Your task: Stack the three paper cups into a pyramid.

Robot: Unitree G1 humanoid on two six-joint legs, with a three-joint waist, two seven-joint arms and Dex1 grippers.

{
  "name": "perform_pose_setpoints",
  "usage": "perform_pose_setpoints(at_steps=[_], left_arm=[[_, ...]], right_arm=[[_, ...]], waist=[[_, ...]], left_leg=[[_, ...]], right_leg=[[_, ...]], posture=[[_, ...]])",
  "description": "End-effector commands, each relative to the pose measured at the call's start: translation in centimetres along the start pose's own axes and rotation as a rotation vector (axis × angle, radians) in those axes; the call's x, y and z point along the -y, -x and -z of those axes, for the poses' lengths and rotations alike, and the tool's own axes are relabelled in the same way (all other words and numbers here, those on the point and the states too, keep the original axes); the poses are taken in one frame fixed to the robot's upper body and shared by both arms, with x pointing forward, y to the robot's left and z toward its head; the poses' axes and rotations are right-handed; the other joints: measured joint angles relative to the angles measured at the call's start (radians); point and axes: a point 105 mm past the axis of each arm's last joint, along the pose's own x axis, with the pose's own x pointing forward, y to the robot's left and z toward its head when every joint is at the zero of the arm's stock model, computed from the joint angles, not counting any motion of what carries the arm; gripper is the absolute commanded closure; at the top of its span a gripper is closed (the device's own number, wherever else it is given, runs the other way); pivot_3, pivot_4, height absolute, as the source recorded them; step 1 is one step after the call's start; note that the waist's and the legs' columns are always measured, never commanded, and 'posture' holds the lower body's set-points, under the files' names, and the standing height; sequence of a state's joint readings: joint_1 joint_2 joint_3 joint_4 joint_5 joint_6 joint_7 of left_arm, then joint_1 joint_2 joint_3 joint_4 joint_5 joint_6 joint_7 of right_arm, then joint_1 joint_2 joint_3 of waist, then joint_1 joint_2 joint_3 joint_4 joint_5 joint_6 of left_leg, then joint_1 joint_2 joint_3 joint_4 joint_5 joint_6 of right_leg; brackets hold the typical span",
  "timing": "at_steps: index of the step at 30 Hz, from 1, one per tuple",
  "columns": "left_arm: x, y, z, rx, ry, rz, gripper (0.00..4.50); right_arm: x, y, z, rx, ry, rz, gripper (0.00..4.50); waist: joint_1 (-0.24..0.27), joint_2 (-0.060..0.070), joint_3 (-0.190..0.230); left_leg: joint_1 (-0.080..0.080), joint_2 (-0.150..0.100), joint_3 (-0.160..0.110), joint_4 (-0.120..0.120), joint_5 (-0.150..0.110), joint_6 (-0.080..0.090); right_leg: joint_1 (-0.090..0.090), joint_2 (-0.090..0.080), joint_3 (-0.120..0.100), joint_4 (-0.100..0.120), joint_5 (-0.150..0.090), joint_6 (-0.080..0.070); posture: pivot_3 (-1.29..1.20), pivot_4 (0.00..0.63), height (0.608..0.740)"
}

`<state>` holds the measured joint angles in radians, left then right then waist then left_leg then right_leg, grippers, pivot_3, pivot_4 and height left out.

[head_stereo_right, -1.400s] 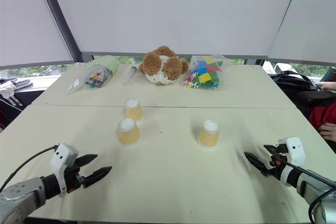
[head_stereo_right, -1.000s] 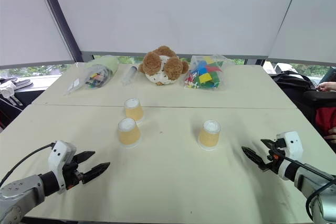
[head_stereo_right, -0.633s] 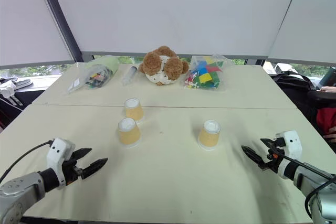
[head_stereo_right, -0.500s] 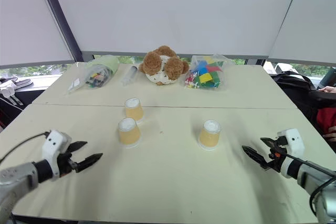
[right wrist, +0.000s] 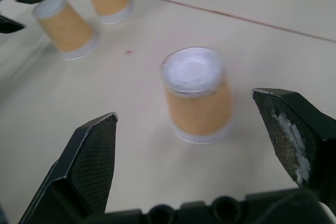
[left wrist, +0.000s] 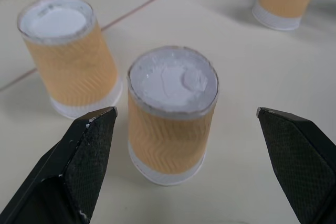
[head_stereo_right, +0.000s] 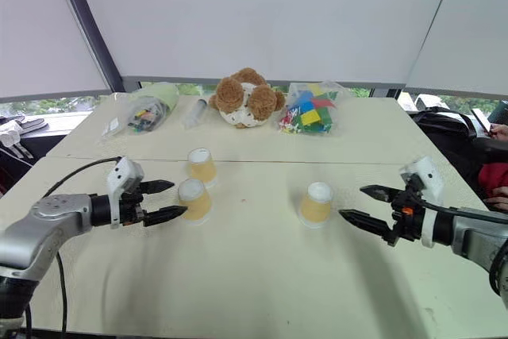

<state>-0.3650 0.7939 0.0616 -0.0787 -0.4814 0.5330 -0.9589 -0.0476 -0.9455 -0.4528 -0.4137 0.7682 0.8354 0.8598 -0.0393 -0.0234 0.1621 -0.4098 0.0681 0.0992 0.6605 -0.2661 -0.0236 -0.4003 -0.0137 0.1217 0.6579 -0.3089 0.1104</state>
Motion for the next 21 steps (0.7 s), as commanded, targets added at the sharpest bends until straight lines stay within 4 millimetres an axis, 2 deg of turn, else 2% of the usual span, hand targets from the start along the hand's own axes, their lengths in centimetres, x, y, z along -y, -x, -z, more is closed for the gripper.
perform_pose_setpoints(at_steps=[1, 12, 15, 18, 21], left_arm=[[-0.7, -0.5, -1.1, 0.030, -0.066, 0.003, 0.09], [-1.0, -3.8, -1.0, 0.083, -0.058, 0.062, 0.09], [-1.2, -4.4, -0.9, 0.085, -0.074, 0.062, 0.78], [-1.3, -4.5, -1.2, 0.103, -0.073, 0.057, 2.09], [-1.0, -4.3, -1.6, 0.109, -0.081, 0.073, 2.10]], right_arm=[[-1.1, -0.1, -0.8, 0.022, 0.020, -0.015, 0.00], [-1.3, -0.6, -0.5, 0.038, 0.010, 0.008, 0.00], [-1.3, -0.7, -0.4, 0.041, 0.011, 0.013, 0.00], [-1.1, -0.7, -0.5, 0.050, 0.015, 0.024, 0.00], [-1.0, -0.5, -0.5, 0.049, 0.013, 0.030, 0.00]], waist=[[0.002, 0.000, 0.000], [0.001, -0.001, 0.000], [0.001, -0.001, 0.000], [0.001, -0.001, 0.000], [0.001, -0.001, 0.000]], left_leg=[[0.000, 0.000, 0.000, 0.001, 0.000, 0.000], [0.000, -0.001, -0.001, 0.002, 0.000, 0.000], [0.000, -0.001, -0.001, 0.002, 0.000, 0.000], [0.000, -0.001, -0.001, 0.002, 0.000, 0.000], [0.000, -0.001, -0.001, 0.002, 0.000, 0.000]], right_leg=[[0.001, 0.000, 0.000, 0.000, 0.000, 0.000], [0.001, 0.000, 0.000, 0.000, 0.000, 0.000], [0.002, 0.000, 0.000, 0.000, 0.000, 0.000], [0.001, 0.000, -0.001, 0.000, 0.000, 0.000], [0.002, 0.000, -0.001, 0.000, 0.000, 0.000]], posture=[[0.00, 0.150, 0.740], [0.00, 0.150, 0.740], [0.00, 0.150, 0.740], [0.00, 0.150, 0.740], [0.00, 0.150, 0.740]])
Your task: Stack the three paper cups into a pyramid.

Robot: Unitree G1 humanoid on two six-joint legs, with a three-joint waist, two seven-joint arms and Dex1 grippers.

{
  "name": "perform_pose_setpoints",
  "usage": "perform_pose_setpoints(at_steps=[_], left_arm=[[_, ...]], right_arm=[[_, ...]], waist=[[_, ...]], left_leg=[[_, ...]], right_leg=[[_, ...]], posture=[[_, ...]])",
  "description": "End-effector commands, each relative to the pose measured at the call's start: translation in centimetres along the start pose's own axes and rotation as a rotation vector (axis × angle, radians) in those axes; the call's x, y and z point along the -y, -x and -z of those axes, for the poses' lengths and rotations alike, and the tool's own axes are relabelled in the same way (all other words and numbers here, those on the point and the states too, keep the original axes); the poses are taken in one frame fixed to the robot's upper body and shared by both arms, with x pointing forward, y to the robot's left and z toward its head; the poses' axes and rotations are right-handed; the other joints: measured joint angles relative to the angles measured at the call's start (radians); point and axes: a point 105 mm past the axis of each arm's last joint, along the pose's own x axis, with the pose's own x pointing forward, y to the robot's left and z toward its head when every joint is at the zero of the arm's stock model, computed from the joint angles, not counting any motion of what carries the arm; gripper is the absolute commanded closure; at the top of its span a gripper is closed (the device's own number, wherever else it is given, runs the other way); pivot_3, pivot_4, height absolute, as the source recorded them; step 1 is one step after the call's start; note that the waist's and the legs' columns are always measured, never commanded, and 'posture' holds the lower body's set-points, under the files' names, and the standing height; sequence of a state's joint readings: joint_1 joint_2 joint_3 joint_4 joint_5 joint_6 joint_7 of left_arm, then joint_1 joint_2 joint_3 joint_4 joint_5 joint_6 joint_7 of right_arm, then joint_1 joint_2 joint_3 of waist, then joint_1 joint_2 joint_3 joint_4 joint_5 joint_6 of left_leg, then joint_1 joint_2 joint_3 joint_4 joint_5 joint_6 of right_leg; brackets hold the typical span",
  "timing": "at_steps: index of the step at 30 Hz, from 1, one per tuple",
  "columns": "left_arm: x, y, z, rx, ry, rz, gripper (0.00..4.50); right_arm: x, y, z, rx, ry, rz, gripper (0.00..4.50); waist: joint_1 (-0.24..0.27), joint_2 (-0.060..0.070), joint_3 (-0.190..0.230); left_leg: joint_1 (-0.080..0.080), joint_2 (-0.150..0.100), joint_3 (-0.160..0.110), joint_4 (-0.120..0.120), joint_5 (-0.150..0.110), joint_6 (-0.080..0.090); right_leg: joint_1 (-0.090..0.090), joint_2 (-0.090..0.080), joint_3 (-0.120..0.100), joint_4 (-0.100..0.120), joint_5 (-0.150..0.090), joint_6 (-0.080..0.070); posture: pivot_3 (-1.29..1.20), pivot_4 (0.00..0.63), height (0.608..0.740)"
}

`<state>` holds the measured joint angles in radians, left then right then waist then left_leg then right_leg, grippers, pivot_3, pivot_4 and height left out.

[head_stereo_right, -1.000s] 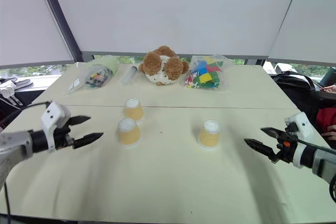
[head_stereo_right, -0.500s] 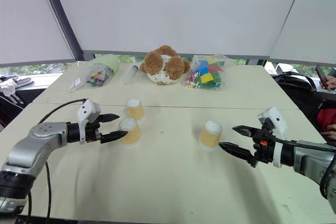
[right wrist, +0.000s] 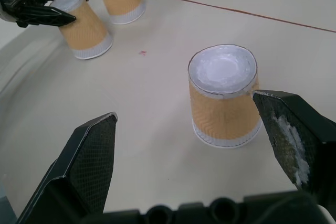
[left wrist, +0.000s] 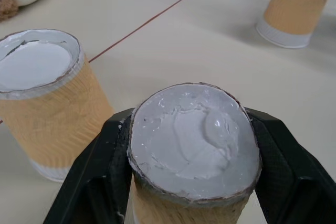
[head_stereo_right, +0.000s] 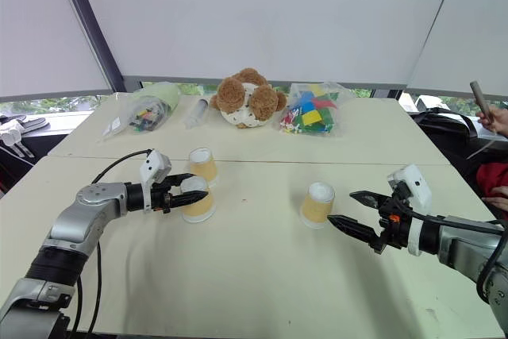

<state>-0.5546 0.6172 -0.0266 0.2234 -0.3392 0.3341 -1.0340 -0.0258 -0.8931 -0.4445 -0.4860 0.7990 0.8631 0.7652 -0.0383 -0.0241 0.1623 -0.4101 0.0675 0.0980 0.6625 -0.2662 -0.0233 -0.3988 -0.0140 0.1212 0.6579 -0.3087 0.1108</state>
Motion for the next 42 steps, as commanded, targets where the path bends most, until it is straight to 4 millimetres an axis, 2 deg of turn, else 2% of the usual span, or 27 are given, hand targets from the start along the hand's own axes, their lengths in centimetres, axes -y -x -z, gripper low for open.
perform_pose_setpoints(at_steps=[1, 3, 5, 7, 10, 13, 21, 29, 31, 34, 39, 40, 42], left_arm=[[0.1, 0.3, -1.9, 0.036, -0.052, 0.019, 2.10], [0.3, 0.5, -2.8, 0.045, -0.057, 0.039, 2.10], [1.0, 0.6, -4.6, 0.069, -0.053, 0.107, 2.10], [2.5, 0.4, -6.3, 0.087, -0.057, 0.207, 2.10], [4.6, -0.4, -7.2, 0.084, -0.087, 0.329, 2.10], [6.4, -1.8, -6.9, 0.081, -0.106, 0.428, 2.10], [8.8, -4.7, -5.6, 0.092, -0.128, 0.569, 2.10], [9.1, -5.2, -4.5, 0.086, -0.118, 0.598, 2.10], [9.1, -5.1, -4.1, 0.077, -0.120, 0.602, 1.08], [9.2, -5.1, -3.9, 0.071, -0.118, 0.604, 0.14], [8.8, -4.7, -4.0, 0.064, -0.128, 0.580, 0.14], [8.6, -4.1, -4.1, 0.055, -0.126, 0.582, 0.14], [7.6, -1.6, -5.5, 0.033, -0.090, 0.581, 0.14]], right_arm=[[0.1, 0.3, -0.8, 0.028, 0.037, 0.011, 0.00], [0.2, 0.4, -0.7, 0.026, 0.037, 0.014, 0.00], [0.4, 0.5, -0.7, 0.024, 0.038, 0.018, 0.00], [0.6, 0.5, -0.7, 0.022, 0.042, 0.020, 0.00], [0.8, 0.3, -0.8, 0.023, 0.047, 0.020, 0.00], [0.8, 0.1, -0.8, 0.025, 0.050, 0.017, 0.00], [0.4, 0.4, -0.4, 0.021, 0.047, 0.042, 0.00], [0.2, 0.6, -0.2, 0.023, 0.047, 0.068, 0.00], [0.2, 0.6, -0.2, 0.024, 0.048, 0.070, 0.00], [0.3, 0.5, -0.3, 0.025, 0.049, 0.072, 0.00], [0.6, 0.3, -0.4, 0.028, 0.051, 0.074, 0.00], [0.6, 0.3, -0.4, 0.028, 0.053, 0.074, 0.00], [0.7, 0.5, -0.5, 0.030, 0.055, 0.080, 0.00]], waist=[[0.000, 0.000, 0.000], [0.000, 0.000, 0.000], [0.002, -0.001, 0.000], [0.004, -0.001, 0.001], [0.005, -0.001, 0.000], [0.004, 0.000, 0.000], [0.004, 0.000, 0.000], [0.002, 0.000, 0.000], [0.002, 0.000, 0.000], [0.002, 0.000, 0.000], [0.003, 0.000, 0.000], [0.003, 0.000, 0.000], [-0.002, -0.001, 0.000]], left_leg=[[0.000, 0.000, 0.000, 0.000, 0.000, 0.000], [0.000, 0.000, 0.000, 0.000, 0.000, 0.000], [0.000, 0.000, 0.000, 0.000, 0.000, 0.000], [-0.001, 0.000, -0.001, 0.000, 0.000, 0.000], [-0.001, 0.000, -0.001, 0.001, 0.000, 0.000], [0.000, 0.000, -0.001, 0.001, 0.000, 0.000], [0.000, 0.000, -0.007, 0.001, 0.000, 0.000], [0.000, -0.001, -0.010, 0.001, 0.000, 0.000], [0.000, -0.001, -0.010, 0.001, 0.000, 0.000], [0.000, -0.001, -0.010, 0.001, 0.000, 0.000], [0.000, -0.001, -0.011, 0.001, 0.000, 0.000], [0.000, -0.001, -0.011, 0.001, 0.000, 0.000], [0.000, 0.000, -0.012, 0.001, 0.000, 0.000]], right_leg=[[0.000, 0.000, 0.000, 0.000, 0.000, 0.000], [0.000, 0.000, 0.000, 0.000, 0.000, 0.000], [0.000, 0.000, 0.000, 0.000, 0.000, 0.000], [0.000, 0.000, -0.001, 0.000, 0.000, 0.000], [0.001, 0.000, -0.001, 0.000, 0.000, 0.000], [0.001, 0.000, -0.001, 0.000, 0.000, 0.000], [0.002, 0.001, -0.003, 0.000, 0.000, 0.000], [0.002, 0.001, -0.004, 0.000, 0.000, 0.000], [0.002, 0.001, -0.004, 0.000, 0.000, 0.000], [0.002, 0.001, -0.004, 0.000, 0.000, 0.000], [0.003, 0.001, -0.005, 0.000, 0.000, 0.000], [0.003, 0.001, -0.005, 0.000, 0.000, 0.000], [0.003, 0.001, -0.005, 0.000, 0.000, 0.000]], posture=[[0.00, 0.150, 0.740], [0.00, 0.150, 0.740], [0.00, 0.150, 0.740], [0.00, 0.150, 0.740], [0.00, 0.150, 0.740], [0.00, 0.150, 0.740], [0.00, 0.150, 0.740], [0.00, 0.150, 0.740], [0.00, 0.150, 0.740], [0.00, 0.150, 0.740], [0.00, 0.150, 0.740], [0.00, 0.150, 0.740], [0.00, 0.150, 0.740]])
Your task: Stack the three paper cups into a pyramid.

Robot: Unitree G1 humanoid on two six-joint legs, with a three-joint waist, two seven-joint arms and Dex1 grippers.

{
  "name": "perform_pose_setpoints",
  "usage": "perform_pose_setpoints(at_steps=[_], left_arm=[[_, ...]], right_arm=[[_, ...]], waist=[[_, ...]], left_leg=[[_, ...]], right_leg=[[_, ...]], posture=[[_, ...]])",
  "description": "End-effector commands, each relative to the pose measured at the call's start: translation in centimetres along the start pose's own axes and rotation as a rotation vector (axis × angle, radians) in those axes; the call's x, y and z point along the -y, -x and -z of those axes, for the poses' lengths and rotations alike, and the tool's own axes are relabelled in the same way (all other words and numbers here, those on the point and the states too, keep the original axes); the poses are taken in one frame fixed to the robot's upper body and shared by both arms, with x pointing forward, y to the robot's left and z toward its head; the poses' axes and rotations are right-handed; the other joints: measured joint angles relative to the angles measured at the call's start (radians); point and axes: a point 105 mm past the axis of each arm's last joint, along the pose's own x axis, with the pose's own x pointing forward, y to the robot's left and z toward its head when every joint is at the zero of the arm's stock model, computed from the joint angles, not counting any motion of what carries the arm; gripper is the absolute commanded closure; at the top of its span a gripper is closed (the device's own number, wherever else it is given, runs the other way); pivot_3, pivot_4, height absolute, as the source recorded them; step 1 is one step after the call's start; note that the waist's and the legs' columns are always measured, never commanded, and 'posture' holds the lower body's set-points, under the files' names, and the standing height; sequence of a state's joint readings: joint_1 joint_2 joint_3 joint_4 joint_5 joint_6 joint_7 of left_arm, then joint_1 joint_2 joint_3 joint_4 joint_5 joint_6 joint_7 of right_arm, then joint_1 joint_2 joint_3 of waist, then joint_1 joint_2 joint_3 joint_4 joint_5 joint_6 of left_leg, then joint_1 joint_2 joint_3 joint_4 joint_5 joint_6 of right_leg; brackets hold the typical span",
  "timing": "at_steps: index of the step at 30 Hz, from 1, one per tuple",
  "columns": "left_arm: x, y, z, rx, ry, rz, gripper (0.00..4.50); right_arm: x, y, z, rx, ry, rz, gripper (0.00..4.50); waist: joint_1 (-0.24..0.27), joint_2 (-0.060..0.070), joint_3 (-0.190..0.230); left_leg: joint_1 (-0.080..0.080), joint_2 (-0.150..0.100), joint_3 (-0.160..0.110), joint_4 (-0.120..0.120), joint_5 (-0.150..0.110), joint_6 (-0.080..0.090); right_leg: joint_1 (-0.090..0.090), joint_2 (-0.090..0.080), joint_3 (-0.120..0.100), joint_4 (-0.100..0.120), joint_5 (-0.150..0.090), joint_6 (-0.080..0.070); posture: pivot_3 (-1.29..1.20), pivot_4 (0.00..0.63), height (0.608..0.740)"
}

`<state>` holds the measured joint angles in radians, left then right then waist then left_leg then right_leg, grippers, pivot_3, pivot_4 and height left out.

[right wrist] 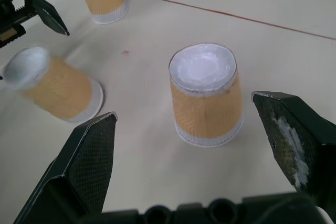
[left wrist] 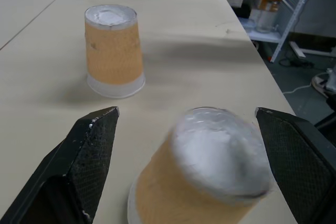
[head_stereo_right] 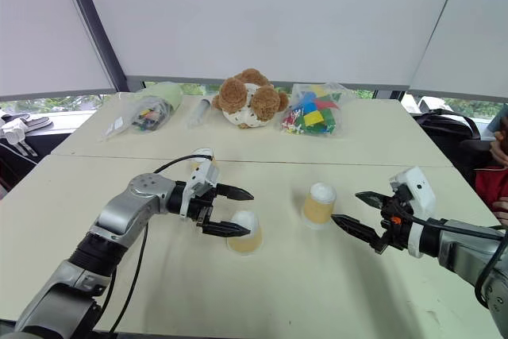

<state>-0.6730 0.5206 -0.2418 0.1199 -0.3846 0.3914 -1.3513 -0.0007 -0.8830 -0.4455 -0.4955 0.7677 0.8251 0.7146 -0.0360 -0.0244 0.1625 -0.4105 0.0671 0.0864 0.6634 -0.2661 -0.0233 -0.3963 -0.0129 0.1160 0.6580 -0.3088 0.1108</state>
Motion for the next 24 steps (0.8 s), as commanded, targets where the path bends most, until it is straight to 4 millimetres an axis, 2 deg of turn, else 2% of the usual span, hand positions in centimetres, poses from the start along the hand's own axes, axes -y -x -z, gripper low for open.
perform_pose_setpoints(at_steps=[1, 3, 5, 7, 10, 12, 14, 20, 24], left_arm=[[0.8, 4.4, -3.2, -0.006, 0.014, -0.011, 0.14], [1.4, 7.3, -4.9, -0.016, 0.049, -0.027, 0.14], [0.7, 10.0, -6.1, -0.028, 0.052, -0.113, 0.14], [-1.4, 12.6, -7.1, -0.005, 0.027, -0.269, 0.14], [-5.3, 14.6, -8.0, 0.041, -0.045, -0.482, 0.14], [-7.2, 14.5, -7.6, 0.034, -0.084, -0.547, 0.14], [-8.5, 13.6, -6.3, 0.002, -0.107, -0.560, 0.14], [-10.7, 10.7, -2.3, -0.083, -0.112, -0.550, 0.14], [-11.4, 10.3, -1.2, -0.097, -0.108, -0.581, 0.14]], right_arm=[[0.2, 0.5, -0.8, 0.027, 0.030, 0.013, 0.00], [0.5, 0.9, -0.9, 0.033, 0.026, 0.022, 0.00], [0.8, 1.1, -1.2, 0.048, 0.021, 0.028, 0.00], [0.9, 1.2, -1.6, 0.067, 0.017, 0.021, 0.00], [0.7, 0.9, -2.4, 0.089, 0.024, -0.011, 0.00], [0.5, 0.6, -3.2, 0.104, 0.039, -0.034, 0.00], [0.2, 0.3, -4.3, 0.129, 0.049, -0.060, 0.00], [-0.8, 0.0, -5.7, 0.145, 0.074, -0.095, 0.00], [-0.9, 0.3, -5.5, 0.142, 0.069, -0.081, 0.00]], waist=[[-0.009, 0.000, 0.000], [-0.011, 0.000, 0.000], [-0.008, 0.000, 0.001], [-0.002, 0.000, 0.000], [0.018, 0.000, 0.000], [0.028, 0.000, 0.000], [0.028, 0.000, 0.000], [0.025, 0.000, 0.000], [0.022, 0.000, 0.000]], left_leg=[[0.000, 0.000, -0.001, 0.000, 0.000, 0.000], [-0.001, 0.001, -0.001, -0.001, 0.000, 0.000], [-0.001, 0.001, -0.002, -0.001, 0.000, 0.000], [0.000, 0.001, -0.002, -0.001, 0.000, 0.000], [0.000, -0.001, -0.002, 0.002, 0.000, 0.000], [0.000, -0.001, -0.002, 0.003, 0.000, 0.000], [0.000, -0.001, -0.001, 0.004, 0.000, 0.000], [-0.009, -0.001, -0.002, 0.003, 0.000, 0.000], [-0.016, -0.001, -0.003, 0.003, 0.000, 0.000]], right_leg=[[0.000, 0.001, 0.000, 0.000, 0.000, 0.000], [-0.002, 0.001, -0.001, 0.002, 0.000, 0.000], [-0.002, 0.001, -0.002, 0.003, -0.001, 0.000], [-0.001, 0.001, -0.003, 0.003, -0.001, 0.000], [0.002, 0.000, -0.006, 0.003, -0.001, 0.000], [0.003, 0.000, -0.006, 0.003, -0.001, 0.000], [0.003, -0.001, -0.006, 0.003, -0.002, -0.001], [-0.006, 0.000, -0.007, 0.003, -0.001, 0.001], [-0.013, 0.000, -0.007, 0.005, -0.001, 0.001]], posture=[[0.00, 0.150, 0.740], [0.00, 0.150, 0.740], [0.00, 0.150, 0.740], [0.00, 0.150, 0.740], [0.00, 0.150, 0.740], [0.00, 0.150, 0.740], [0.00, 0.150, 0.740], [0.00, 0.150, 0.740], [0.00, 0.150, 0.740]])
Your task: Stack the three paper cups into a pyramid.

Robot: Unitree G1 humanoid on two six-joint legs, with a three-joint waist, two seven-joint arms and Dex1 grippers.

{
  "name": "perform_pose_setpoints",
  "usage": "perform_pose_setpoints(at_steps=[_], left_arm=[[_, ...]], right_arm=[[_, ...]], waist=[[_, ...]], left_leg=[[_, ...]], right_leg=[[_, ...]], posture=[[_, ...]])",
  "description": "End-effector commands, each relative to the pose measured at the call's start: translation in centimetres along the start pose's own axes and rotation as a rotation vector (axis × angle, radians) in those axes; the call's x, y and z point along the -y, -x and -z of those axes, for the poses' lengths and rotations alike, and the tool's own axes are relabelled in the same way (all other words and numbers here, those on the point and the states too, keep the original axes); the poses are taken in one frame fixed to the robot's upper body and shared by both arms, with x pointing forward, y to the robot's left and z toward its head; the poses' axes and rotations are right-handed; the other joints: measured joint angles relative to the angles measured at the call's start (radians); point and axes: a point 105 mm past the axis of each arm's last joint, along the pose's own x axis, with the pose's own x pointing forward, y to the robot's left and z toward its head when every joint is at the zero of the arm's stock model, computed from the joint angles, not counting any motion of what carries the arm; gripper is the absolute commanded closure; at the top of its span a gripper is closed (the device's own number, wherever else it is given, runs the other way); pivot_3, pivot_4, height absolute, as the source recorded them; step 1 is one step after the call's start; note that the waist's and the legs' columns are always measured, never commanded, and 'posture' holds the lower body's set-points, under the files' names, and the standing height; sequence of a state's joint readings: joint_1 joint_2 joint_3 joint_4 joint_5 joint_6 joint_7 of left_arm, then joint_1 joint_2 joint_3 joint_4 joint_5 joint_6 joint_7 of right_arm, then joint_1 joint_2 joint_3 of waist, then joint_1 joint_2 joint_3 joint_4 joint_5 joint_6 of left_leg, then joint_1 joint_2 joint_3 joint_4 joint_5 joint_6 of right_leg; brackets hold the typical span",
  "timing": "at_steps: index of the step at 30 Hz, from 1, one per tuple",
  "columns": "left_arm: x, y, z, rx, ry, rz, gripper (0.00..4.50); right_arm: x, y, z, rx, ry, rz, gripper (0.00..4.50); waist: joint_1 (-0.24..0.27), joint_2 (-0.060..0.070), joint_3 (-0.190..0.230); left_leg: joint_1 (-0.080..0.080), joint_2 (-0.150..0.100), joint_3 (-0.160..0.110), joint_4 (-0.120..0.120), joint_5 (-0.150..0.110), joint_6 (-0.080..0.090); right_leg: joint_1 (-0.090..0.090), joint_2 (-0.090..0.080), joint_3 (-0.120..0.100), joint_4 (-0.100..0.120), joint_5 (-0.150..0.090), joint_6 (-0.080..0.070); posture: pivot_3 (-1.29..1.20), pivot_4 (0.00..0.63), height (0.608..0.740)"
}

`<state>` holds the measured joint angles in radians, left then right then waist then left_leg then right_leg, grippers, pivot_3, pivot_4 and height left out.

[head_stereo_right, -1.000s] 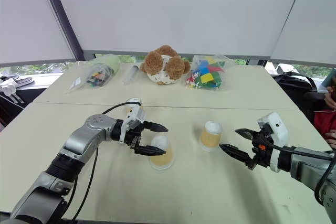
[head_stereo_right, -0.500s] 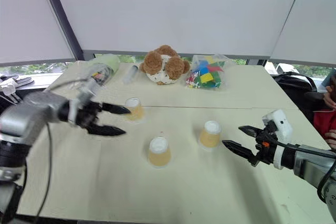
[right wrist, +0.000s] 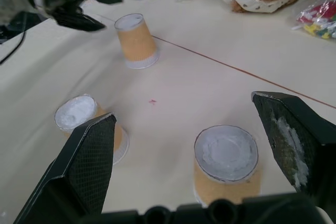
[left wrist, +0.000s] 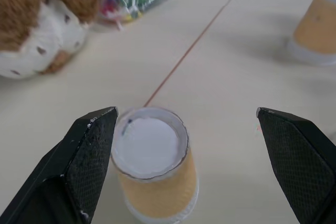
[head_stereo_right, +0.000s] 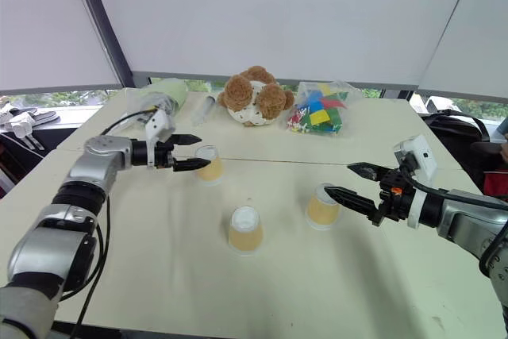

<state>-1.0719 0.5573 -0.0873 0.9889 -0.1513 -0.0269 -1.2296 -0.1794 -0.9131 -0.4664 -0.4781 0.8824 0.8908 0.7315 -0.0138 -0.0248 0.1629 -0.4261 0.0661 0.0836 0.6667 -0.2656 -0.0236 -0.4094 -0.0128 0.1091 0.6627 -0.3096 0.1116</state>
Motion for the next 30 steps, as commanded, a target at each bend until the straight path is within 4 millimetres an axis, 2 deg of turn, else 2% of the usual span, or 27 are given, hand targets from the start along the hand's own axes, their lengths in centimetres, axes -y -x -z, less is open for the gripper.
perform_pose_setpoints(at_steps=[1, 6, 12, 19, 25, 28, 30], left_arm=[[-1.3, 0.3, -1.1, 0.021, -0.053, -0.069, 0.14], [-1.5, -0.5, -0.8, 0.031, -0.045, -0.104, 0.14], [-2.0, -1.0, -1.8, 0.087, -0.043, -0.158, 0.14], [-2.0, -1.5, -0.1, 0.028, -0.002, -0.192, 0.14], [-1.3, -2.5, 0.3, 0.019, 0.014, -0.161, 0.14], [-1.2, -2.8, 0.3, 0.018, 0.012, -0.157, 0.96], [-1.1, -3.0, 0.3, 0.010, -0.003, -0.154, 1.99]], right_arm=[[-0.4, 0.5, -0.8, 0.019, 0.033, 0.010, 0.00], [-0.4, 0.6, -0.5, 0.018, 0.023, 0.020, 0.00], [-0.3, 0.4, -0.1, 0.016, 0.016, 0.024, 0.00], [-0.2, 0.3, 0.1, 0.019, 0.017, 0.029, 0.00], [-0.1, 0.4, 0.1, 0.022, 0.021, 0.039, 0.00], [-0.1, 0.5, 0.1, 0.023, 0.022, 0.045, 0.00], [-0.1, 0.5, 0.1, 0.024, 0.023, 0.049, 0.00]], waist=[[0.000, 0.000, 0.000], [0.002, 0.000, 0.000], [0.003, 0.000, 0.000], [0.002, 0.000, 0.000], [0.004, 0.000, 0.000], [0.003, 0.000, 0.000], [0.003, 0.000, 0.000]], left_leg=[[0.000, 0.000, 0.000, 0.000, 0.000, 0.000], [0.000, 0.000, -0.001, 0.001, 0.000, 0.000], [0.000, 0.000, -0.001, 0.002, 0.000, 0.000], [0.000, 0.000, -0.002, 0.002, 0.000, 0.000], [0.000, 0.000, -0.002, 0.002, 0.000, -0.001], [0.000, 0.000, -0.002, 0.002, 0.001, -0.001], [0.000, 0.000, -0.002, 0.002, 0.001, -0.001]], right_leg=[[0.000, 0.000, 0.000, 0.000, 0.000, 0.000], [0.001, 0.000, -0.001, 0.000, 0.000, 0.000], [0.002, 0.000, -0.001, 0.001, 0.000, 0.000], [0.002, 0.000, -0.002, 0.002, 0.000, 0.000], [0.002, 0.000, -0.002, 0.002, 0.000, 0.000], [0.002, 0.000, -0.002, 0.002, 0.000, 0.000], [0.002, 0.000, -0.002, 0.002, 0.000, 0.000]], posture=[[0.00, 0.150, 0.740], [0.00, 0.150, 0.740], [0.00, 0.150, 0.740], [0.00, 0.150, 0.740], [0.00, 0.150, 0.740], [0.00, 0.150, 0.740], [0.00, 0.150, 0.740]])
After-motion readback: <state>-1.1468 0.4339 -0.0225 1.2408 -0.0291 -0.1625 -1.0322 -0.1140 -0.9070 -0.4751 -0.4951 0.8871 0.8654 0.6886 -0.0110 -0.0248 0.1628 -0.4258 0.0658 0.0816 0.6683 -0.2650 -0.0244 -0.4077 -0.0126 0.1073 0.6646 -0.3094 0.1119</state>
